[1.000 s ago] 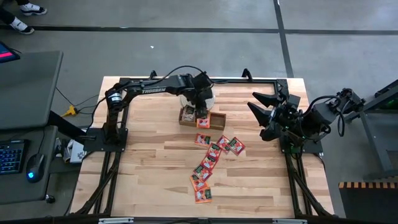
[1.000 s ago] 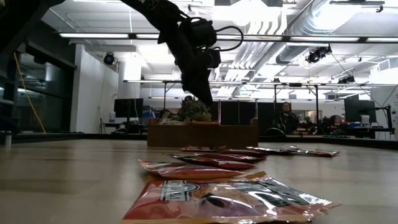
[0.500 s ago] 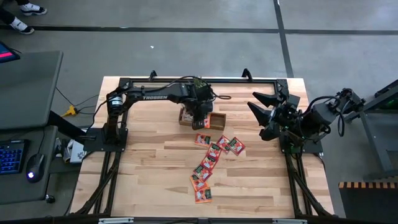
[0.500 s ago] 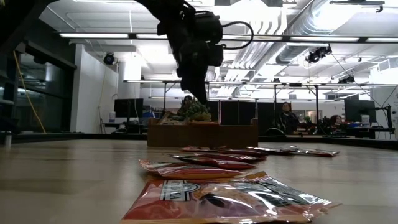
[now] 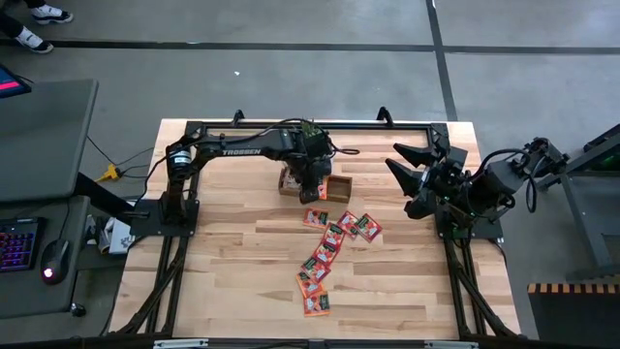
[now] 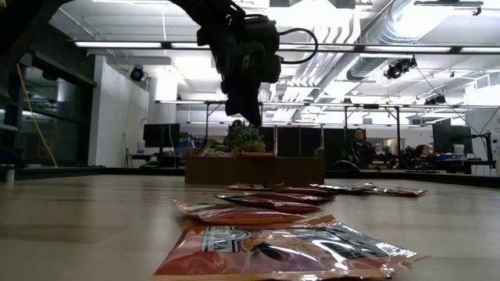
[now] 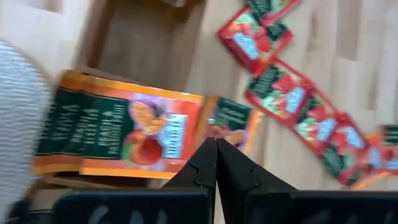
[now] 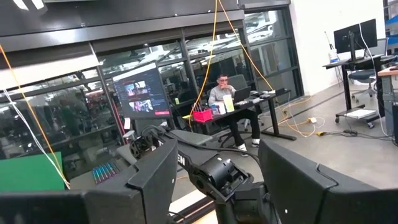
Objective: Pick & Place Tea
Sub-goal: Put the orange tea bag into the middle section of the wooden organizer
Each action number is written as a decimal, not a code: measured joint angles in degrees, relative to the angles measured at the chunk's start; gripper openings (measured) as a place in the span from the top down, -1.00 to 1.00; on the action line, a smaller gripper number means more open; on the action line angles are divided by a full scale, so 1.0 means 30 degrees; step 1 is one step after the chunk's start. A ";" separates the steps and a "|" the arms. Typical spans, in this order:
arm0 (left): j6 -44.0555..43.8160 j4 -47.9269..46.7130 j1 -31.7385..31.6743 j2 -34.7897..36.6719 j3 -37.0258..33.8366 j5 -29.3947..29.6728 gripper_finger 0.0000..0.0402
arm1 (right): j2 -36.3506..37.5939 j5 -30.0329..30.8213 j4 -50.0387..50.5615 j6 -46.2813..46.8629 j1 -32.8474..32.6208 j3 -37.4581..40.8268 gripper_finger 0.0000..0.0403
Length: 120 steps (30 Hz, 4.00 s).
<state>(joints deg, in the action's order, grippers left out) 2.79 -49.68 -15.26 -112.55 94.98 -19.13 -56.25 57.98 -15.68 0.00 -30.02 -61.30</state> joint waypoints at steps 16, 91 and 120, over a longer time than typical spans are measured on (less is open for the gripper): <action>0.0491 -0.0242 0.1343 -0.0871 0.0044 -0.1343 1.00 | 0.0000 -0.0010 0.0000 -0.0003 0.0000 0.0000 -0.09; 0.1550 -0.1658 0.1194 -0.1749 0.1799 0.6649 1.00 | 0.0007 0.0500 0.0714 0.0018 0.0007 0.0000 -0.09; 0.1344 -0.2483 0.1216 -0.2827 0.2450 0.8367 1.00 | 0.0000 0.0478 0.0730 0.0035 0.0007 0.0000 -0.09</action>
<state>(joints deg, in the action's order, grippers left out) 6.83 -57.13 -11.62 -121.03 102.33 5.97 -56.25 59.42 -13.49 0.10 -30.00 -61.30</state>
